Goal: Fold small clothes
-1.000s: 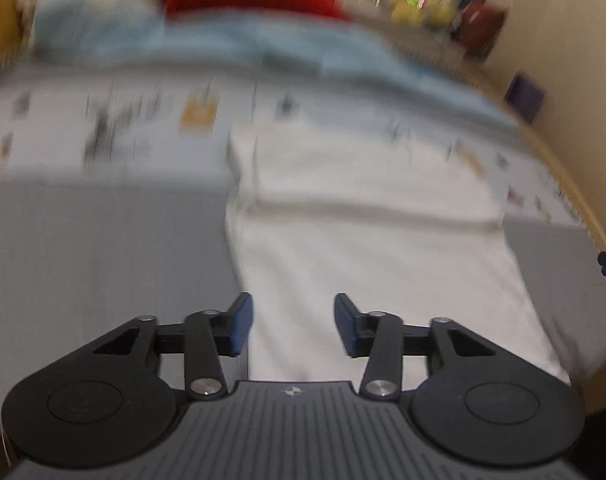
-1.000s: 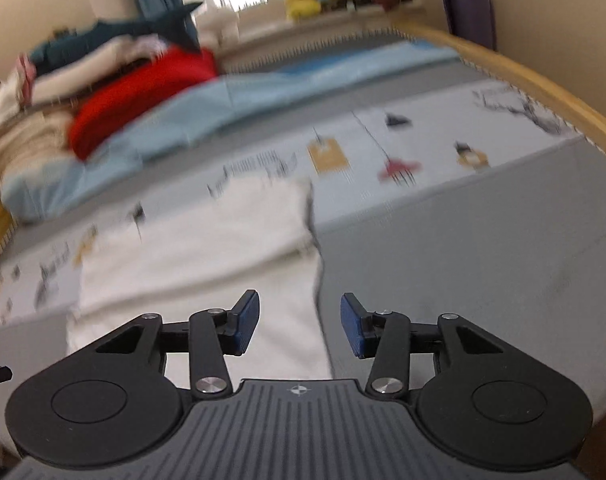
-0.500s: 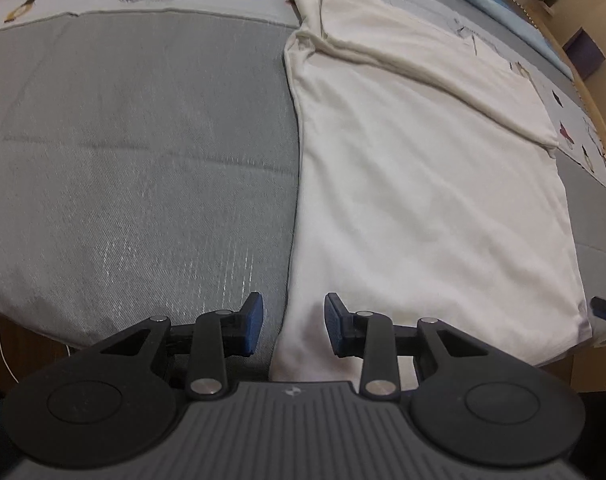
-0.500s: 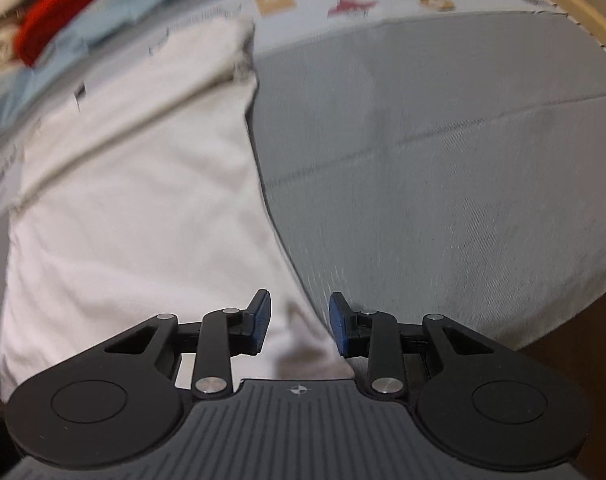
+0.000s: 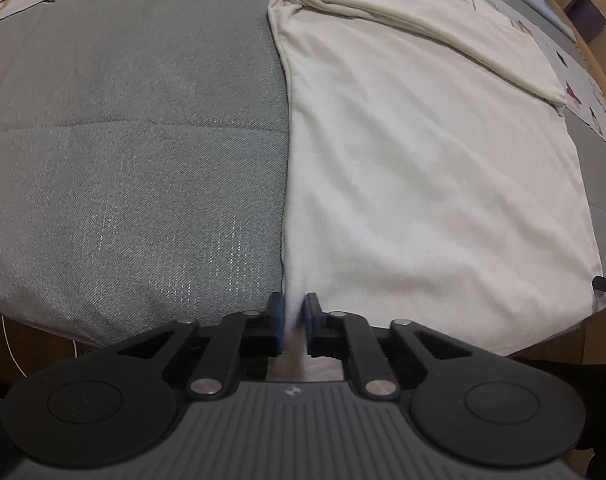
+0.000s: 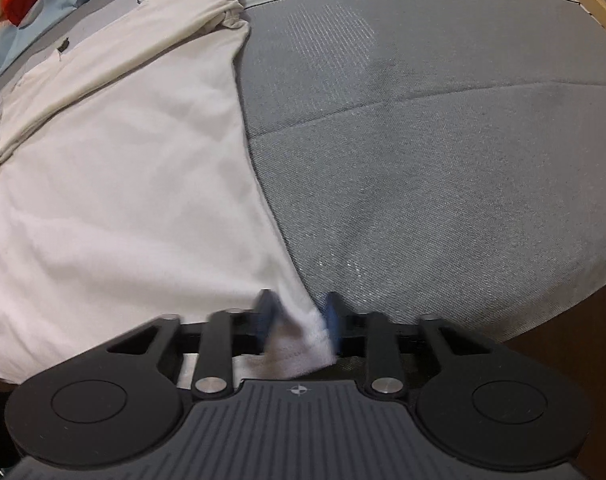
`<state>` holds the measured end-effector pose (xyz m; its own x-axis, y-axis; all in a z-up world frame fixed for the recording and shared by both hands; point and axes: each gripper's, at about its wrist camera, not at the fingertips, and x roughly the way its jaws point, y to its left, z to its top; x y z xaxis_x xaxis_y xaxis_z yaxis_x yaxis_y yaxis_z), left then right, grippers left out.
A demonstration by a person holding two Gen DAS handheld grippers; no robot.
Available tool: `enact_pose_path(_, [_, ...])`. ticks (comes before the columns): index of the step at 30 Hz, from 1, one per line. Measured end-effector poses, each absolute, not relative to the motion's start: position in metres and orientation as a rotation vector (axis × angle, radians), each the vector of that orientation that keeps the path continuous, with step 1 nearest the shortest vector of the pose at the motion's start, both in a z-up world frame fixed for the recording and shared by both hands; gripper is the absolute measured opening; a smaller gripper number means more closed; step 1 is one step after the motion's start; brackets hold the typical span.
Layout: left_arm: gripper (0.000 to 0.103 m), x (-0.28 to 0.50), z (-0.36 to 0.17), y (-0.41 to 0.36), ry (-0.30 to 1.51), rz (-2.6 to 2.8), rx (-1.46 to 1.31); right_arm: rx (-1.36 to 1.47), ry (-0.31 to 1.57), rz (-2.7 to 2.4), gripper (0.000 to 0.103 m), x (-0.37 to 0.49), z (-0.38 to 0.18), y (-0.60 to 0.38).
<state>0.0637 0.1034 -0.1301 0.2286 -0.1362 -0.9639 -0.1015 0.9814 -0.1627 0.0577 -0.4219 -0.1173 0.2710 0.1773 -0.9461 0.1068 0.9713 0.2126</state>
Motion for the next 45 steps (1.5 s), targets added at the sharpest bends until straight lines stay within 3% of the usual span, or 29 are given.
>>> enact_pose_path(10, [0.015, 0.064, -0.137, 0.105, 1.357, -0.028, -0.193, 0.235, 1.306, 0.049, 0.006, 0.061, -0.115, -0.415])
enact_pose_path(16, [0.009, 0.064, -0.139, 0.103, 1.351, -0.048, -0.174, 0.216, 1.306, 0.062, 0.007, 0.062, -0.117, -0.412])
enact_pose_path(45, [0.01, 0.065, -0.139, 0.101, 1.36, -0.047, -0.171, 0.207, 1.302, 0.06, 0.007, 0.061, -0.116, -0.411])
